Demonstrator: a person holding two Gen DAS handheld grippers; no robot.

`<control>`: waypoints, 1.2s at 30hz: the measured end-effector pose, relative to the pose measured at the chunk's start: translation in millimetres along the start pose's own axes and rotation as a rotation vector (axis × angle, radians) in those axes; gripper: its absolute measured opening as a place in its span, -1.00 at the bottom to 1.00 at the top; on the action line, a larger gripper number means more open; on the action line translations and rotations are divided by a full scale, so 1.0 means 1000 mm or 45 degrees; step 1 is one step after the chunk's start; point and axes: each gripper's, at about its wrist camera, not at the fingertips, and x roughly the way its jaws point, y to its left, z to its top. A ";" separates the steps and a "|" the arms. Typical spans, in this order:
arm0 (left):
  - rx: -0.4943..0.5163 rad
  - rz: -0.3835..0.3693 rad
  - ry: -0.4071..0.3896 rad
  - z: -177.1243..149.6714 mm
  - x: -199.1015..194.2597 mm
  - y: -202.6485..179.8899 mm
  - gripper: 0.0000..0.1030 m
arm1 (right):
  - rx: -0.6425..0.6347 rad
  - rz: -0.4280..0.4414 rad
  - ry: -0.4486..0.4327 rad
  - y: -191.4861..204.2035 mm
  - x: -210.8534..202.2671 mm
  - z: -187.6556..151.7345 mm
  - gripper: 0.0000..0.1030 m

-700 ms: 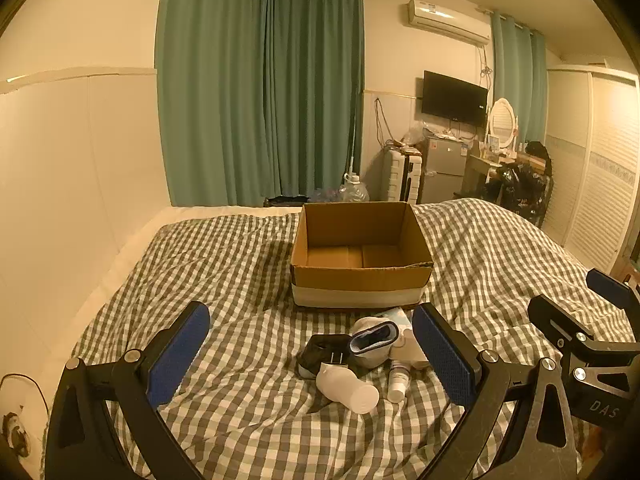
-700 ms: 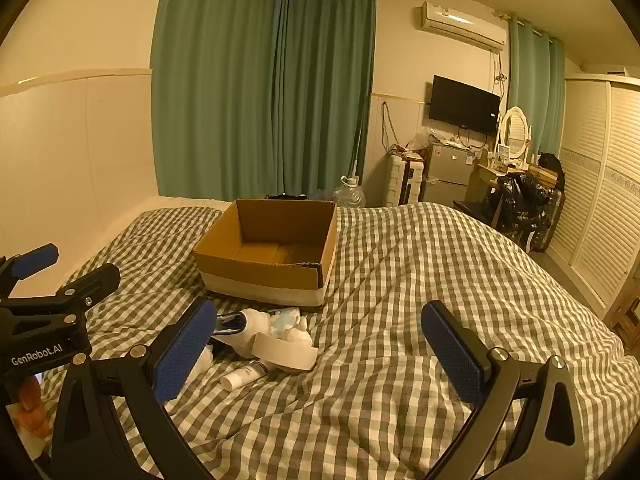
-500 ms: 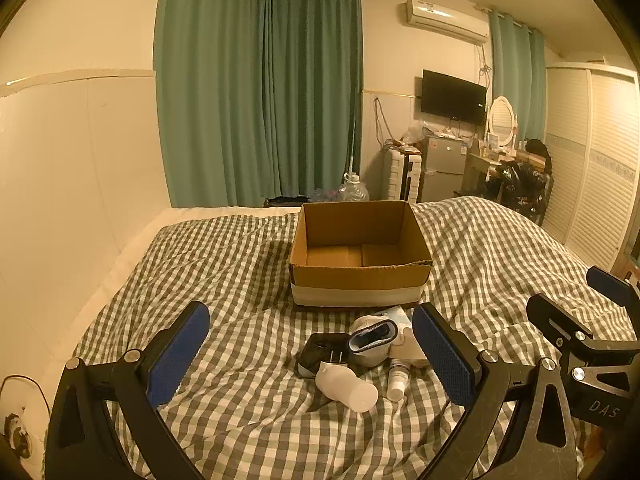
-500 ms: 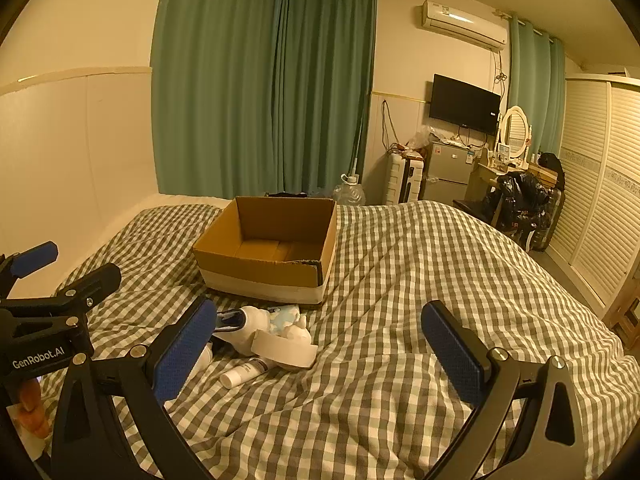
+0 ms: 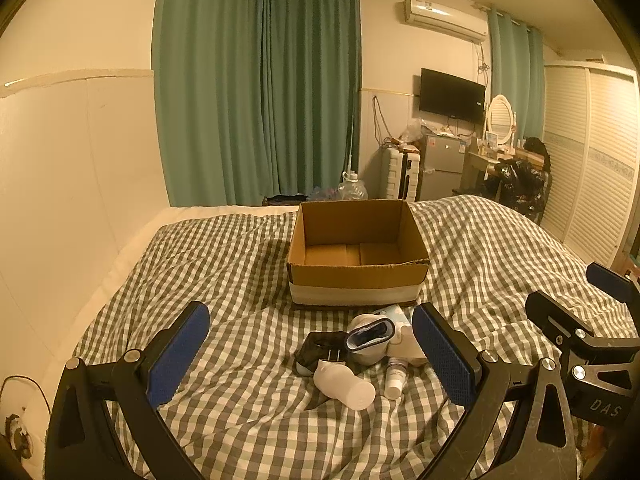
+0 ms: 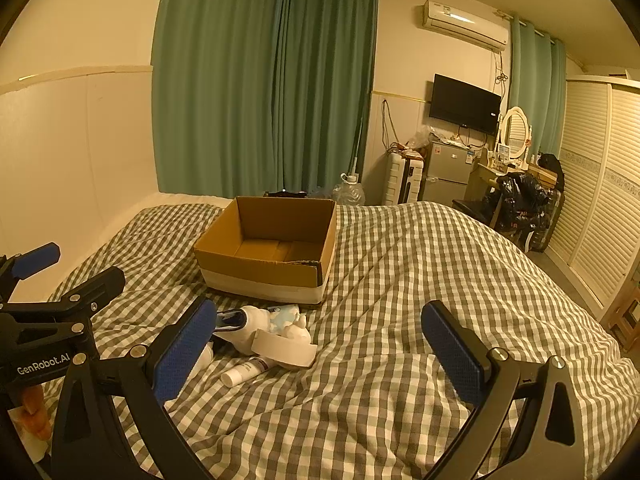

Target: Organize objects

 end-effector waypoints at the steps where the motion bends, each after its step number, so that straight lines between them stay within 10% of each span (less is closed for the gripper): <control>1: -0.003 0.001 0.001 0.000 0.000 0.000 1.00 | 0.001 0.000 0.000 0.000 0.000 0.000 0.99; 36: -0.030 0.000 0.029 -0.004 0.002 0.006 1.00 | -0.004 0.001 0.031 0.005 -0.001 0.004 0.99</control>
